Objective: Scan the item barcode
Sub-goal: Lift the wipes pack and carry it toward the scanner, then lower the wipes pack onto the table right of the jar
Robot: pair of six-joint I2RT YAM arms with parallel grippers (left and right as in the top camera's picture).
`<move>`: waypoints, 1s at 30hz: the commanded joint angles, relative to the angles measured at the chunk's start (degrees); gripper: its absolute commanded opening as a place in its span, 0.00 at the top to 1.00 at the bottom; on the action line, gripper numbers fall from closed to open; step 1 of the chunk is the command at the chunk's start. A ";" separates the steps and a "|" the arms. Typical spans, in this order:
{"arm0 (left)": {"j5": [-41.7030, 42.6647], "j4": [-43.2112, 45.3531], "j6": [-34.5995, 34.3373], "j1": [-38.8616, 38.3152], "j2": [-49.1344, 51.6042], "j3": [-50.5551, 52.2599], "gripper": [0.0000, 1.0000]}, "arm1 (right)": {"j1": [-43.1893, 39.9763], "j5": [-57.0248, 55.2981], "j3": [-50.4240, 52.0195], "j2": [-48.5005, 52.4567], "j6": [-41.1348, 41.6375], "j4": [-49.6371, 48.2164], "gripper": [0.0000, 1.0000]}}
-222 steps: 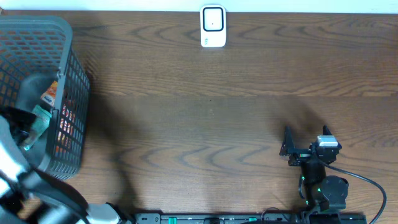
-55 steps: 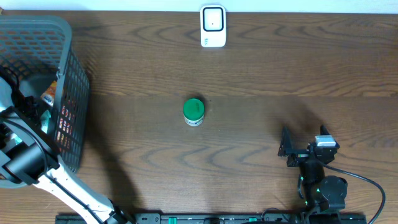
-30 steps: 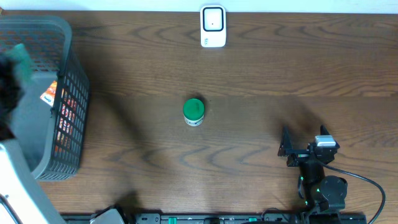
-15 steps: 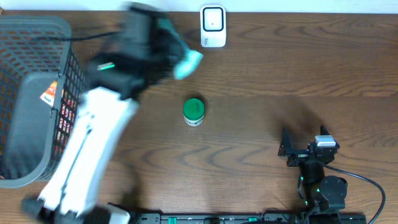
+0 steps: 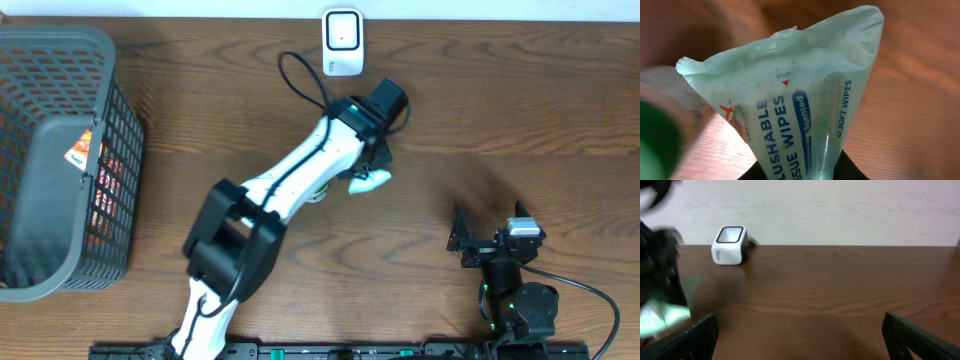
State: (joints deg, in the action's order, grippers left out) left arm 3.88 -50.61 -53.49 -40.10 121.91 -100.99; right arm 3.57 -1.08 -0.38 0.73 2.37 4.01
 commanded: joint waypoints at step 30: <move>-13.18 -0.02 4.42 -7.21 -3.02 0.13 0.30 | 0.26 -0.33 0.07 -0.17 0.57 0.13 0.01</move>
State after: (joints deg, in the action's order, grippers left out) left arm -5.56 -50.65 -50.30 -47.90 123.39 -100.92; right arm 3.57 -1.10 -0.38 0.73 2.37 4.01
